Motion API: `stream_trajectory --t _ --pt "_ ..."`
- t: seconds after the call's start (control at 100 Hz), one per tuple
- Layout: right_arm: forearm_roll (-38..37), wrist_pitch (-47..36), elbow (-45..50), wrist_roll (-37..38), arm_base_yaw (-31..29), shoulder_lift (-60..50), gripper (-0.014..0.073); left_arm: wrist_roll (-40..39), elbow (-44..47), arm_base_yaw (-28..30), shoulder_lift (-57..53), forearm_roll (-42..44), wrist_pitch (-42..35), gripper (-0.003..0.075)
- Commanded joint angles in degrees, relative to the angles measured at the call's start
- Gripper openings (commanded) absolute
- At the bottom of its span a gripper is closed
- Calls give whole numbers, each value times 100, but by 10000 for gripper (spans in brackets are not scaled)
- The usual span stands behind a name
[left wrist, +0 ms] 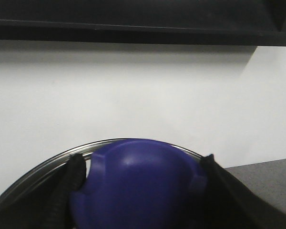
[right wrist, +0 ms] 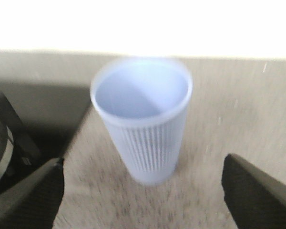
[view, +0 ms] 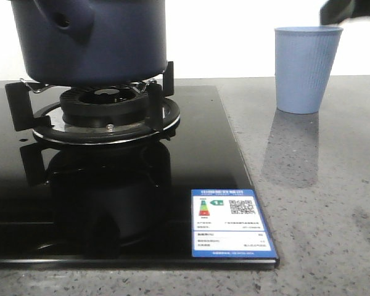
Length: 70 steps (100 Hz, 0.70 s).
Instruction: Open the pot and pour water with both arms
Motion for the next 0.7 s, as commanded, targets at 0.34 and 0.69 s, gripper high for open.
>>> stream_trajectory --t 0.34,0.69 --pt "-19 263 -125 -15 -4 -1186 584 13 -220 -1066 410 -7 -1061 359" --pt "-19 274 -91 -15 -4 -1284 584 13 -220 -1426 1191 -7 -1377 359"
